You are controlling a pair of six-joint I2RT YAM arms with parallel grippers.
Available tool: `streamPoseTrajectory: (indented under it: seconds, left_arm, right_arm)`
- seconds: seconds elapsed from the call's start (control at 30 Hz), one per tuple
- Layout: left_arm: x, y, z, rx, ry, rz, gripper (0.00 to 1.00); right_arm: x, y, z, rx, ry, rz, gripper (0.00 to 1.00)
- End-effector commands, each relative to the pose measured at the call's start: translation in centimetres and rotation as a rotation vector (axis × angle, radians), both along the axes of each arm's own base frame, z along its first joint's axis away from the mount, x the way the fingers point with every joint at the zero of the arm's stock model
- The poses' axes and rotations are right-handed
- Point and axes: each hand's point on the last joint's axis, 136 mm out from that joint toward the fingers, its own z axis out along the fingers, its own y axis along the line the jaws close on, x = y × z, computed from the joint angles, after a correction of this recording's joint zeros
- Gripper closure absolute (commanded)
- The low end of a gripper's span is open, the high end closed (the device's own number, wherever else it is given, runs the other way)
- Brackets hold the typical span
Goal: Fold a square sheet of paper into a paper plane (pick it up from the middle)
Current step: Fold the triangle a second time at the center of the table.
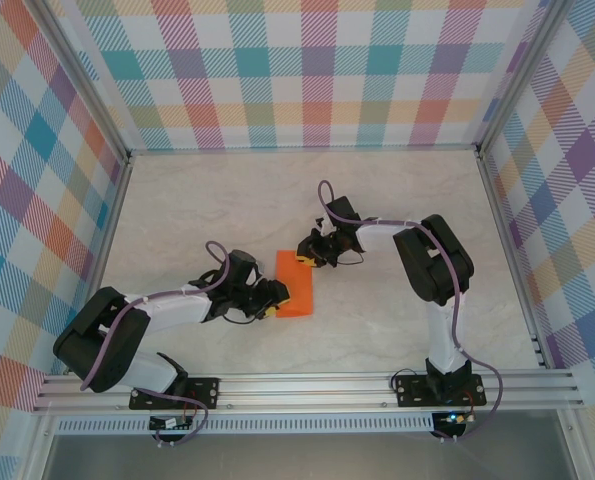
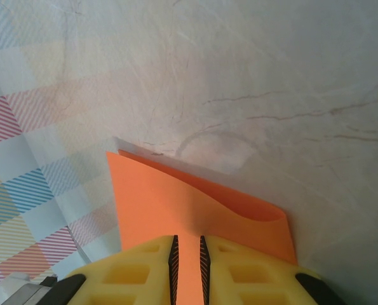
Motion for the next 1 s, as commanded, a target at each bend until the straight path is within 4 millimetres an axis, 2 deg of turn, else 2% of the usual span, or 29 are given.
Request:
streamPoseTrajectory:
  seconds: [0.0, 0.2, 0.47, 0.73, 0.83, 0.97]
  left_arm:
    - [0.4, -0.8, 1.1, -0.045, -0.091, -0.032, 0.53]
    - [1.4, -1.1, 2.2, -0.050, -0.224, -0.079, 0.50]
    - [2.6, -1.4, 1.4, 0.000, -0.281, -0.113, 0.51]
    - [2.8, -1.4, 0.6, 0.038, -0.258, -0.125, 0.61]
    - [2.7, -0.5, -0.2, 0.092, -0.227, -0.104, 0.71]
    - [2.6, 0.6, -1.4, 0.168, -0.168, -0.077, 0.85]
  right_arm:
    - [-1.3, -2.4, -5.1, -0.139, 0.094, -0.042, 0.80]
    - [-1.6, -2.6, -5.4, -0.142, 0.104, -0.042, 0.80]
    - [-1.7, -2.6, -5.4, -0.145, 0.105, -0.039, 0.80]
    - [-1.7, -2.6, -5.2, -0.139, 0.102, -0.038, 0.80]
    - [-1.3, -2.2, -4.0, -0.117, 0.075, -0.027, 0.80]
    - [-0.5, -1.3, 0.0, -0.052, -0.030, 0.008, 0.80]
